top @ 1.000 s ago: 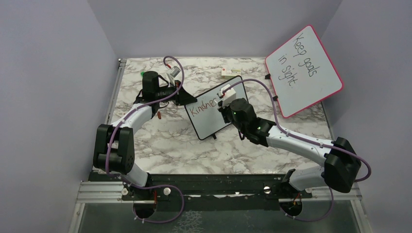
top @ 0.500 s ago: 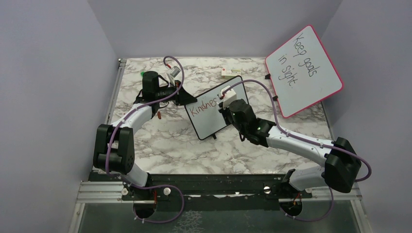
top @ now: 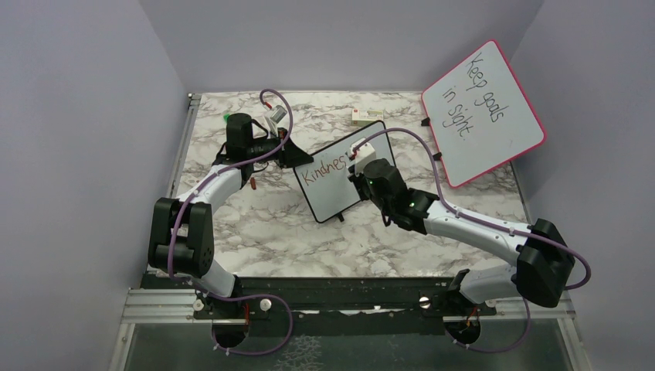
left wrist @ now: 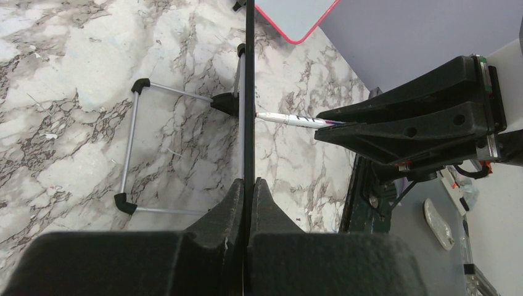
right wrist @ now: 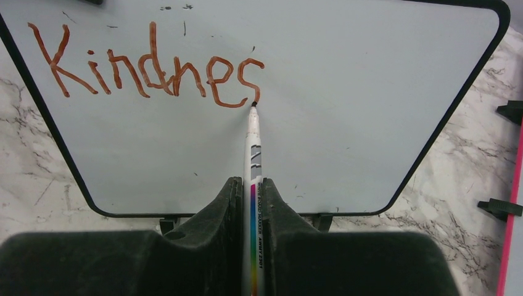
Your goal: Write a sentence on the whiteboard
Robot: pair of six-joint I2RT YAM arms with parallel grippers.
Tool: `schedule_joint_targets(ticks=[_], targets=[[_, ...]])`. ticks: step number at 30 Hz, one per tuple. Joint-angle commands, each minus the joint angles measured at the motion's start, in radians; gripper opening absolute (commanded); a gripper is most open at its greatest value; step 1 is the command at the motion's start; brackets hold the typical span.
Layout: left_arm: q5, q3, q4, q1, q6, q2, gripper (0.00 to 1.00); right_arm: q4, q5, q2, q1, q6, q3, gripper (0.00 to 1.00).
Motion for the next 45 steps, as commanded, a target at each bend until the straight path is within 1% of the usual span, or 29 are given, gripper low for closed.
schedule_joint_targets(ticks=[1, 5, 14, 25, 30, 34, 45], targets=[[0.029, 0.009, -0.048, -0.001, 0.023, 0.009, 0.00, -0.024, -0.072, -0.019, -0.005, 0.012, 0.000, 0.01], [0.029, 0.010, -0.048, -0.001, 0.023, 0.009, 0.00, -0.015, -0.091, -0.017, -0.005, 0.040, 0.004, 0.01], [0.030, 0.011, -0.048, -0.001, 0.022, 0.010, 0.00, 0.043, -0.136, -0.011, -0.004, 0.037, 0.021, 0.01], [0.027, 0.009, -0.048, -0.001, 0.022, 0.008, 0.00, 0.088, -0.017, -0.082, -0.006, 0.055, -0.029, 0.01], [0.027, 0.009, -0.050, -0.001, 0.023, 0.007, 0.00, 0.085, 0.019, -0.085, -0.030, 0.054, -0.033, 0.01], [0.027, 0.009, -0.053, -0.001, 0.025, 0.007, 0.00, 0.091, 0.010, -0.081, -0.051, 0.060, -0.032, 0.01], [0.028, 0.011, -0.059, -0.001, 0.029, 0.010, 0.00, 0.112, -0.024, -0.048, -0.056, 0.049, -0.010, 0.01]])
